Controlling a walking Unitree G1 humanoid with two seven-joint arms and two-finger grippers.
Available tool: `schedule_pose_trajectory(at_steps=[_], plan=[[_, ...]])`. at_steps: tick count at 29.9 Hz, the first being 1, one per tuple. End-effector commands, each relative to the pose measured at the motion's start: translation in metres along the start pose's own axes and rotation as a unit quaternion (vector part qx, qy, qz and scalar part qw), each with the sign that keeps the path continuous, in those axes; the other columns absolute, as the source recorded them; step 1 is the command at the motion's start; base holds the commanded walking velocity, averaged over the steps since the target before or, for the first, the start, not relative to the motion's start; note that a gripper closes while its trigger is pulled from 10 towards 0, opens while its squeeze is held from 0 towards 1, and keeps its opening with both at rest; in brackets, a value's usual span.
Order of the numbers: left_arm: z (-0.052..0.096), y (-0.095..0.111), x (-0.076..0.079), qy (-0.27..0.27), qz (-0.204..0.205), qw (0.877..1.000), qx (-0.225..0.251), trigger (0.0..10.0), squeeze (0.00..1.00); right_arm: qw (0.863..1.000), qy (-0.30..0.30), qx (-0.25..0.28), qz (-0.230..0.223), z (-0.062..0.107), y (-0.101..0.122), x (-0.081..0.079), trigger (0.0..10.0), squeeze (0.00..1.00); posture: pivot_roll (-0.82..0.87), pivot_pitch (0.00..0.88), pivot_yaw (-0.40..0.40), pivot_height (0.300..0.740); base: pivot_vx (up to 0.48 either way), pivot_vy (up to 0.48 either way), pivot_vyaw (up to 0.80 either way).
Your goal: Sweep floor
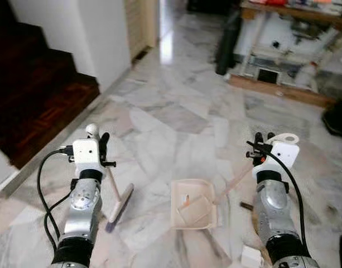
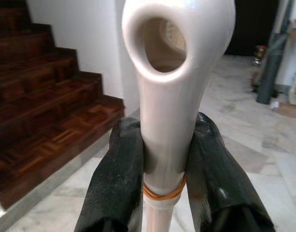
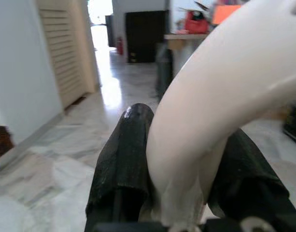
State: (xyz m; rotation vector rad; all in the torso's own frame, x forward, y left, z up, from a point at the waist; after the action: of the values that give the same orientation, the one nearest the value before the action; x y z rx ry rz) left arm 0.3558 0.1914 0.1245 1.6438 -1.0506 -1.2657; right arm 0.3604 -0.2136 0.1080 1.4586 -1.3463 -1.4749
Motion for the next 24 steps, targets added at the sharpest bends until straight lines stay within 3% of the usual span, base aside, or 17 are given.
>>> schedule_pose_trajectory(at_steps=[1,4,12,19,24], plan=[[-0.004,0.015,-0.002,0.006,0.000,0.999,0.035,10.0,0.00,1.000,0.004,0.026,-0.002,-0.003,0.014,-0.002,10.0,0.00,0.00,0.000,-0.040,0.740,0.000,0.000,0.57],[-0.007,0.016,0.002,-0.002,0.002,0.999,0.037,10.0,0.00,1.000,-0.007,0.026,-0.006,0.000,0.013,0.000,10.0,0.00,0.00,0.000,-0.038,0.740,0.000,0.000,0.56],[-0.011,0.024,0.007,-0.006,0.002,0.999,0.051,10.0,0.00,1.000,0.006,0.014,-0.018,-0.001,0.011,-0.014,10.0,0.00,0.05,0.000,-0.061,0.740,0.000,0.000,0.55],[-0.011,0.031,0.023,-0.043,-0.001,0.997,0.066,10.0,0.00,0.999,0.007,0.002,-0.037,0.001,0.001,-0.029,10.0,0.00,0.06,0.000,-0.030,0.740,0.000,0.000,0.57],[-0.010,0.032,0.031,-0.056,0.006,0.996,0.066,10.0,0.00,0.999,0.008,0.004,-0.038,0.000,0.005,-0.029,10.0,0.00,0.06,0.000,-0.041,0.740,0.000,0.000,0.71]])
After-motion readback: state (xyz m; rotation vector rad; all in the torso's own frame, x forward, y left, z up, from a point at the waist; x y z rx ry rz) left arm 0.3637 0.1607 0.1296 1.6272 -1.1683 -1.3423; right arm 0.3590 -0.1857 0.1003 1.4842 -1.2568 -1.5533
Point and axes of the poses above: a point about 5 cm out from each wrist's last joint towards the gripper, its own z axis pointing back from the gripper into the wrist, its own y axis along the axis of the wrist's last joint, x = y × z, the point moved 4 cm from there along -z, pointing out of the wrist towards the gripper, and after that the axes turned 15 degrees about -z, right-handed, at the moved point
